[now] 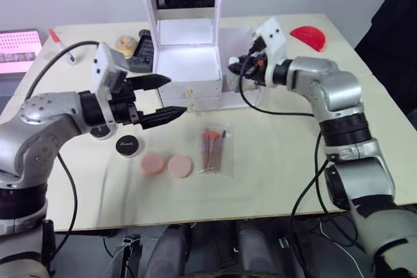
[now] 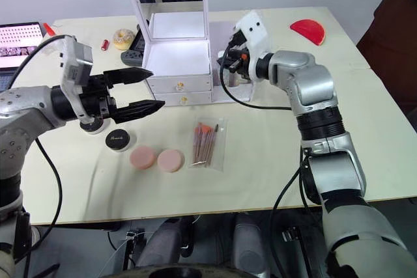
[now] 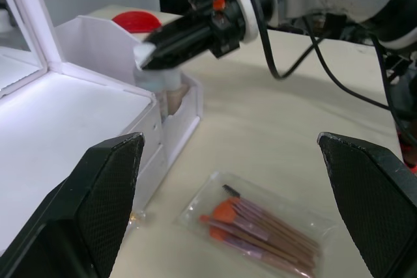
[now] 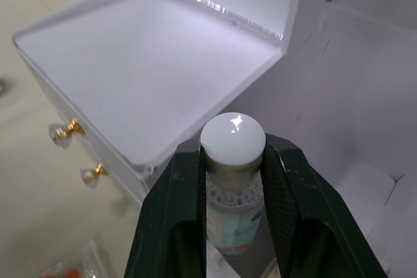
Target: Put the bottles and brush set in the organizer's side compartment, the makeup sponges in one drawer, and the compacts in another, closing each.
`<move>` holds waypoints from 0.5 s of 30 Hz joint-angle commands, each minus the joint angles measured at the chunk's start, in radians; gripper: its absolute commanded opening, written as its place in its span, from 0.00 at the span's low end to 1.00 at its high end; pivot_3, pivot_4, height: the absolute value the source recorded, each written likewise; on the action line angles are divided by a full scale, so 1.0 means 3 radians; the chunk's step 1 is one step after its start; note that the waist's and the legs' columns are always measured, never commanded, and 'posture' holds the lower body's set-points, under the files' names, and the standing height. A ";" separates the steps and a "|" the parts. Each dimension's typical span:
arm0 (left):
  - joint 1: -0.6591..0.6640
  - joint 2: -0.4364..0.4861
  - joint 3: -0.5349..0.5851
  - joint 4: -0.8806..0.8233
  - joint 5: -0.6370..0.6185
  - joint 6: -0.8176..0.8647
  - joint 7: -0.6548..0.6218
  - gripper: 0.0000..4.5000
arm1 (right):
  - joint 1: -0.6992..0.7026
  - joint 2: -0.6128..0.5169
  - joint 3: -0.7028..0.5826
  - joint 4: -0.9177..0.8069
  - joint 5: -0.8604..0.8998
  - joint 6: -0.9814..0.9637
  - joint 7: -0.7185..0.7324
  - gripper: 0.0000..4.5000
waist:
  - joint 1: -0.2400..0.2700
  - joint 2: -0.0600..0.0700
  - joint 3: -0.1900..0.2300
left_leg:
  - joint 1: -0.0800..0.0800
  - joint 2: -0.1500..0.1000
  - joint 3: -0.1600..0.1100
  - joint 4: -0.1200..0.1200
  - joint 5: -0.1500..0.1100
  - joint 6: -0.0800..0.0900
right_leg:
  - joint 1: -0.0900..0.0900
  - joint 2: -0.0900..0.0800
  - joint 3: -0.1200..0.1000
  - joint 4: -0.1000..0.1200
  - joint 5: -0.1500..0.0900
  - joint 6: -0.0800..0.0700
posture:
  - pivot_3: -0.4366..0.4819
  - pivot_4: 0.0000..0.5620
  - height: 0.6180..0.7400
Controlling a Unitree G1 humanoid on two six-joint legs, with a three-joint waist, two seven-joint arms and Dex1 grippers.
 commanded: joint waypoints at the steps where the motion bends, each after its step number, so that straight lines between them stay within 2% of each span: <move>1: -0.0071 0.0056 0.0117 -0.0111 -0.0073 0.0015 0.0040 1.00 | -0.0022 0.0073 0.0000 0.0047 -0.0120 -0.0197 0.0013 0.15 | 0.0000 0.0000 0.0000 | 0.0000 0.0000 0.0000 0.0000 0.0000 0.0000 | 0.0000 0.0000 0.0000 0.0000 0.0000 0.0000 | 0.48 0.27 0.97; 8: -0.0074 0.0066 0.0126 -0.0124 -0.0081 0.0034 0.0053 1.00 | 0.0020 0.0174 0.0019 0.0380 -0.0315 -0.0417 0.0025 0.15 | -0.0001 0.0000 0.0000 | 0.0000 0.0000 0.0000 0.0000 0.0001 -0.0002 | 0.0000 0.0000 0.0000 0.0001 0.0000 0.0000 | 0.48 0.27 0.97; 14: -0.0065 0.0077 0.0120 -0.0100 -0.0082 0.0019 0.0047 1.00 | 0.0041 0.0212 -0.0027 0.0411 -0.0337 -0.0410 0.0060 0.15 | -0.0003 -0.0001 0.0000 | 0.0002 0.0000 -0.0001 0.0000 0.0002 -0.0003 | 0.0000 0.0001 0.0000 0.0003 0.0000 0.0000 | 0.48 0.27 0.97; 15: -0.0057 0.0078 0.0117 -0.0094 -0.0076 0.0011 0.0043 1.00 | 0.0045 0.0212 -0.0039 0.0386 -0.0332 -0.0401 0.0069 0.38 | -0.0004 -0.0001 0.0000 | 0.0002 0.0000 -0.0001 0.0000 0.0002 -0.0003 | 0.0000 0.0001 0.0000 0.0004 0.0000 0.0000 | 0.48 0.27 0.97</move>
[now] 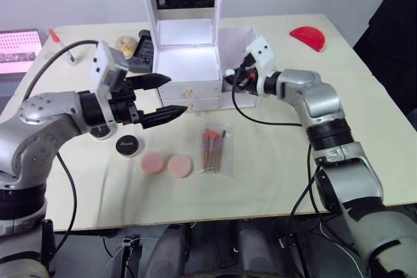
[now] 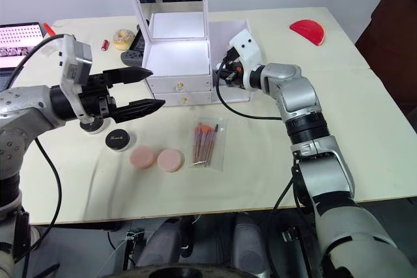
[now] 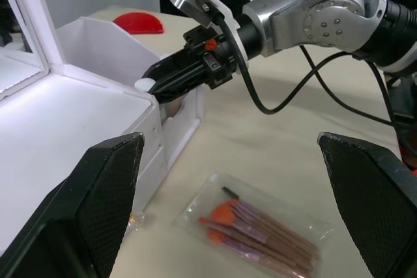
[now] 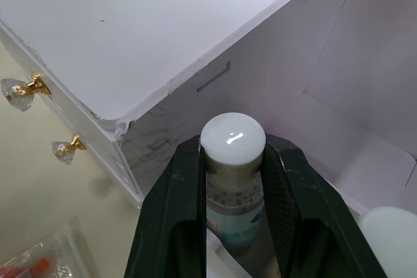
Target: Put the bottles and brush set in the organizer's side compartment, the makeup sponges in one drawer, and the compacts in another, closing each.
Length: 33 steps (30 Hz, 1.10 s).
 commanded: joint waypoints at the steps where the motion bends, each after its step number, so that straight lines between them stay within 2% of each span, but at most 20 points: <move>1: -0.0041 0.0064 0.0098 -0.0047 -0.0016 -0.0046 -0.0017 1.00 | -0.0016 0.0005 -0.0073 -0.0075 -0.0004 0.0013 0.0034 0.47 | 0.0001 0.0000 0.0000 | 0.0000 0.0000 0.0000 0.0000 0.0000 0.0000 | 0.0000 0.0000 0.0000 0.0001 0.0000 0.0000 | 0.48 0.27 0.97; 6: -0.0024 0.0071 0.0094 -0.0024 -0.0004 -0.0067 -0.0037 1.00 | -0.0033 -0.0024 -0.0130 -0.0264 0.0026 0.0100 0.0079 0.99 | -0.0009 0.0000 0.0000 | 0.0000 0.0000 0.0000 0.0000 0.0000 0.0000 | 0.0000 0.0000 0.0000 0.0000 0.0000 0.0000 | 0.48 0.27 0.97; 16: -0.0024 0.0075 0.0068 0.0101 0.0074 -0.0159 -0.0134 1.00 | -0.0105 -0.0298 -0.0373 -0.1049 0.0233 0.0517 0.0236 0.99 | 0.0002 0.0000 0.0000 | 0.0000 0.0001 0.0000 -0.0001 0.0000 0.0000 | -0.0005 0.0001 0.0001 0.0010 0.0000 -0.0001 | 0.48 0.27 0.97; 21: 0.0135 0.0148 0.0230 0.0270 0.0134 -0.0228 -0.0213 1.00 | 0.0010 -0.0655 -0.0891 -0.1710 0.0744 0.1011 0.0373 0.99 | 0.0021 0.0000 0.0000 | 0.0000 0.0001 -0.0001 0.0000 0.0000 0.0000 | -0.0005 0.0000 0.0001 0.0010 -0.0001 -0.0001 | 0.48 0.27 0.97; 25: 0.0621 0.0356 0.0576 0.0403 0.0250 -0.0310 -0.0311 1.00 | 0.0550 -0.1071 -0.1472 -0.2144 0.1122 0.1314 0.0457 0.99 | 0.0022 -0.0001 -0.0001 | -0.0001 0.0002 -0.0001 -0.0005 -0.0001 0.0001 | -0.0003 0.0000 0.0000 0.0002 -0.0001 -0.0001 | 0.48 0.27 0.97; 29: 0.1413 0.0603 0.1209 0.0834 0.0567 -0.0562 -0.0521 1.00 | 0.1985 -0.1628 -0.2384 -0.2407 0.1169 0.1042 0.0994 0.99 | 0.0035 -0.0002 -0.0001 | -0.0003 0.0006 0.0000 -0.0010 -0.0003 0.0005 | 0.0003 0.0000 -0.0005 -0.0016 -0.0003 -0.0003 | 0.48 0.27 0.97; 33: 0.1838 0.0743 0.1635 0.1409 0.0850 -0.0882 -0.0649 1.00 | 0.3073 -0.1737 -0.3024 -0.2177 0.1008 0.0505 0.1344 0.99 | 0.0029 0.0001 0.0000 | -0.0001 0.0011 0.0018 -0.0003 -0.0006 0.0008 | 0.0003 -0.0003 0.0003 -0.0020 -0.0007 -0.0016 | 0.48 0.27 0.97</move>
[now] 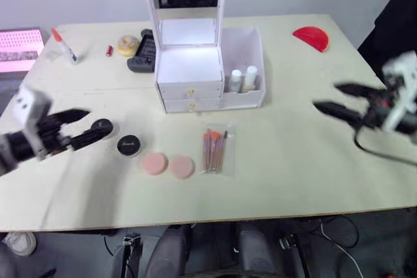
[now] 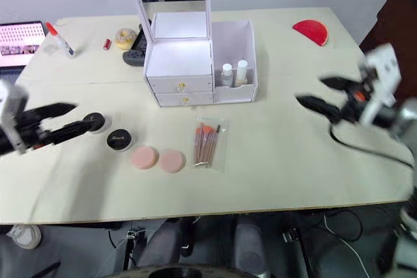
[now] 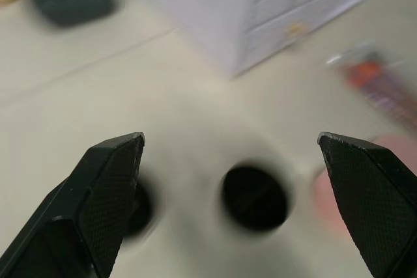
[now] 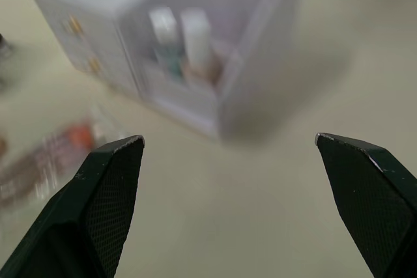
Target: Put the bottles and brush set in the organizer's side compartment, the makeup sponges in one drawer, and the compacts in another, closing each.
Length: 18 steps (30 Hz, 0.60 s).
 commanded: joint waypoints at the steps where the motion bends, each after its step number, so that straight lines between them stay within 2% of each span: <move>1: 0.0251 0.0182 0.0481 0.0528 0.0281 -0.0392 -0.0139 1.00 | 0.0687 -0.0104 -0.0677 0.0158 -0.0160 -0.0634 0.0384 0.99 | 0.0003 -0.0005 -0.0003 | 0.0003 0.0015 0.0003 0.0000 0.0000 0.0000 | 0.0003 0.0001 -0.0001 -0.0005 -0.0001 0.0002 | 0.48 0.27 0.97; 4: 0.0379 0.0273 0.0604 0.1125 0.0481 -0.0756 -0.0213 1.00 | 0.1142 -0.0093 -0.0913 0.0493 -0.0266 -0.1095 0.0523 0.99 | -0.0004 -0.0004 -0.0005 | 0.0007 0.0031 0.0019 -0.0002 -0.0001 -0.0002 | 0.0005 0.0004 -0.0002 -0.0015 -0.0003 0.0002 | 0.48 0.27 0.97; 10: 0.0322 0.0339 0.0634 0.1992 0.0714 -0.1277 -0.0175 1.00 | 0.1448 -0.0088 -0.0944 0.1093 -0.0455 -0.1717 0.0446 0.99 | 0.0000 -0.0006 -0.0006 | 0.0005 0.0041 0.0033 -0.0007 -0.0004 -0.0007 | -0.0004 -0.0001 -0.0002 -0.0020 0.0000 -0.0002 | 0.48 0.27 0.97; 18: 0.0232 0.0353 0.0587 0.2098 0.0713 -0.1379 -0.0251 1.00 | 0.1448 -0.0052 -0.0763 0.1005 -0.0313 -0.1816 0.0375 0.99 | 0.0002 -0.0006 -0.0006 | 0.0005 0.0047 0.0032 -0.0007 -0.0006 -0.0009 | -0.0007 -0.0003 -0.0002 -0.0019 0.0002 -0.0004 | 0.48 0.27 0.97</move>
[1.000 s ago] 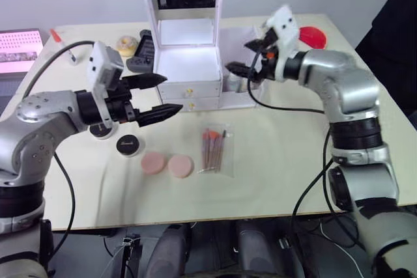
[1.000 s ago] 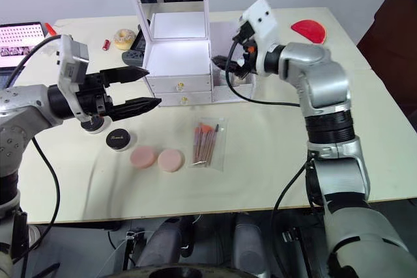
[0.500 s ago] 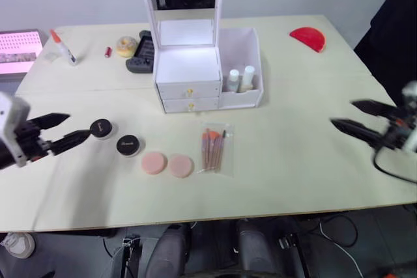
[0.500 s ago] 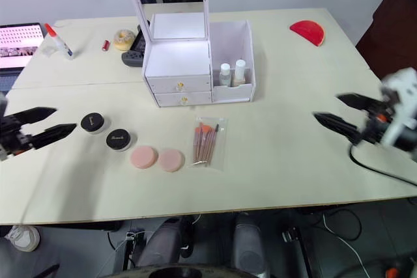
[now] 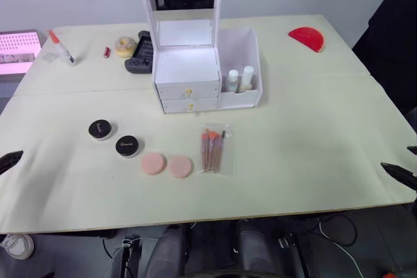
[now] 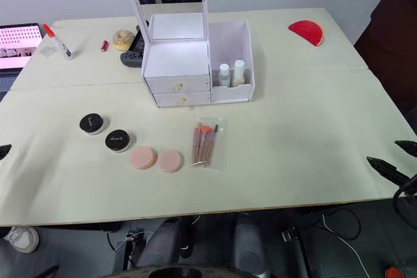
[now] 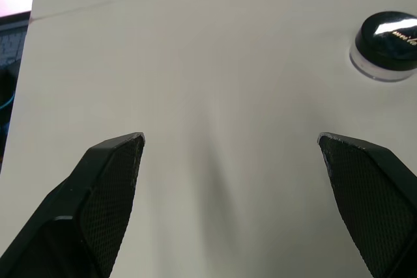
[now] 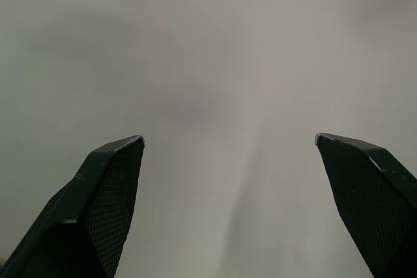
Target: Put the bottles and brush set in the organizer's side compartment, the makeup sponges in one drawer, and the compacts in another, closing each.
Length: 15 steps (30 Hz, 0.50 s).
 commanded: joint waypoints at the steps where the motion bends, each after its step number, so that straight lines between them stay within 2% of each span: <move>1: -0.0033 0.0094 0.0054 -0.0072 -0.0015 -0.0048 -0.0032 1.00 | -0.0038 -0.0011 -0.0008 -0.0118 0.0104 -0.0034 -0.0035 0.99 | 0.0000 0.0000 0.0000 | 0.0000 0.0000 0.0000 0.0000 0.0000 0.0000 | 0.0000 0.0000 0.0000 0.0000 0.0000 0.0000 | 0.48 0.27 0.97; 7: -0.0093 0.0050 0.0010 -0.0256 -0.0049 0.0034 -0.0032 1.00 | -0.0104 -0.0037 0.0030 -0.0334 0.0249 0.0083 -0.0091 0.99 | 0.0002 0.0000 0.0000 | 0.0000 0.0000 0.0001 0.0000 0.0000 0.0001 | 0.0000 0.0000 0.0000 0.0000 0.0000 0.0000 | 0.48 0.27 0.97; 11: -0.0211 -0.0073 -0.0178 -0.0686 -0.0122 0.0187 -0.0018 1.00 | -0.0226 -0.0082 0.0204 -0.0802 0.0423 0.0329 -0.0170 0.99 | 0.0007 0.0000 0.0000 | 0.0000 0.0001 0.0001 0.0002 0.0000 0.0001 | 0.0001 0.0000 0.0000 0.0001 0.0001 0.0000 | 0.48 0.27 0.97; 15: -0.0459 -0.0301 -0.0579 -0.1431 -0.0277 0.0486 0.0076 1.00 | -0.0513 -0.0148 0.0518 -0.1262 0.0660 0.0610 -0.0261 0.99 | 0.0015 0.0000 0.0000 | -0.0001 0.0001 0.0000 0.0004 0.0001 0.0002 | 0.0002 0.0000 0.0000 0.0002 0.0004 -0.0001 | 0.48 0.27 0.97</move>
